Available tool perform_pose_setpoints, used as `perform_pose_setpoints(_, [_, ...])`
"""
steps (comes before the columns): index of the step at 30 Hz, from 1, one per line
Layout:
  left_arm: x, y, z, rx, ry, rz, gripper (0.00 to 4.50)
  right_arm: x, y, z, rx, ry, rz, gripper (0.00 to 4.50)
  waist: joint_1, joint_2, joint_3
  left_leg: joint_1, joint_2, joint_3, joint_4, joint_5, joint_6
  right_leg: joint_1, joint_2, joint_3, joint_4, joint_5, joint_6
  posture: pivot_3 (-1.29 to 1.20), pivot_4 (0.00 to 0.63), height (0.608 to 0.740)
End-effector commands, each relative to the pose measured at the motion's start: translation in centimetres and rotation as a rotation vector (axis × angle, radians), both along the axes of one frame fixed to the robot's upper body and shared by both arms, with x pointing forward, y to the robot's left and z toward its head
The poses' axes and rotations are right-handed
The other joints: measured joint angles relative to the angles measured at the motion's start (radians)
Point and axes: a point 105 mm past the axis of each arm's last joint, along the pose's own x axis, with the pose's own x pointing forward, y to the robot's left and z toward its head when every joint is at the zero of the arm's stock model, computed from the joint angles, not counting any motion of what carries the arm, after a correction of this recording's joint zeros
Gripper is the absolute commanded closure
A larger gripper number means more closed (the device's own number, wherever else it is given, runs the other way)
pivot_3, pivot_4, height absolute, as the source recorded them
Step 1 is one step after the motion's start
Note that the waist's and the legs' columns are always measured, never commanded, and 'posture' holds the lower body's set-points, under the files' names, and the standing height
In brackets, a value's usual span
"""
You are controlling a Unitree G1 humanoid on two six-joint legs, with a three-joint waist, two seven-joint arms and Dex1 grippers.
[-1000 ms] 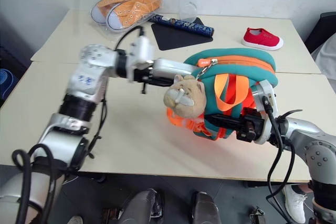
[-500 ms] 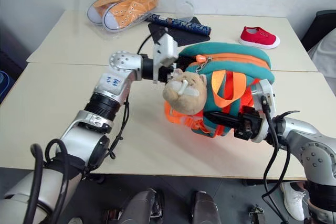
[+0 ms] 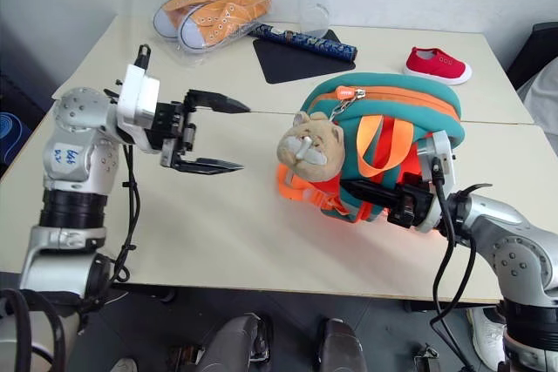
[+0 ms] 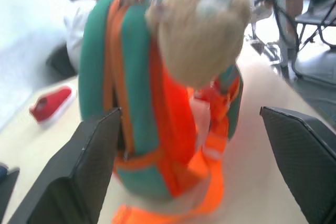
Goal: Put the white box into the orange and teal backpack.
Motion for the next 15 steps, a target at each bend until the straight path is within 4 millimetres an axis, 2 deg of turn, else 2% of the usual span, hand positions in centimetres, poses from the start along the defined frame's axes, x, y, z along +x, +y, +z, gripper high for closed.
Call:
perform_pose_setpoints(1, [-1.3, -2.2, 0.2, -0.021, -0.097, 0.0, 0.06, -0.1, 0.3, 0.5, 0.004, -0.026, 0.026, 4.5, -0.001, 0.0, 0.0, 0.0, 0.0, 0.0, 0.0, 0.0, 0.0, 0.0, 0.0, 0.0, 0.0, 0.0, 0.0, 0.0, 0.15, 0.74])
perform_pose_setpoints(4, [-1.5, -4.0, -0.2, -0.081, -0.102, 0.006, 0.06, -0.1, 0.4, 0.6, 0.006, -0.025, 0.034, 4.5, -0.001, 0.0, 0.0, 0.001, 0.001, 0.001, 0.0, 0.001, -0.001, 0.0, 0.003, 0.0, 0.001, 0.0, 0.0, 0.0, 0.15, 0.74])
perform_pose_setpoints(7, [-1.5, -5.0, -0.7, -0.103, -0.122, 0.004, 0.62, -0.1, 0.6, 0.7, 0.009, -0.026, 0.039, 4.5, 0.0, 0.0, 0.0, 0.0, 0.002, 0.001, 0.0, 0.001, -0.001, 0.0, 0.004, 0.0, 0.001, 0.0, 0.0, 0.0, 0.15, 0.74])
perform_pose_setpoints(10, [-1.2, -5.5, -1.4, -0.079, -0.18, 0.012, 1.5, -0.2, 0.6, 0.7, 0.012, -0.026, 0.04, 4.5, 0.0, 0.0, 0.0, 0.001, 0.002, 0.001, 0.0, 0.001, -0.001, 0.0, 0.004, 0.0, 0.001, 0.0, 0.0, 0.0, 0.15, 0.74])
perform_pose_setpoints(15, [-0.9, -5.6, -0.2, -0.153, -0.161, 0.009, 2.88, -0.4, 0.5, 0.6, 0.02, -0.026, 0.022, 4.5, 0.0, 0.0, 0.0, 0.001, 0.002, 0.001, 0.0, 0.001, -0.001, 0.0, 0.004, 0.0, 0.0, 0.0, 0.0, 0.0, 0.15, 0.74])
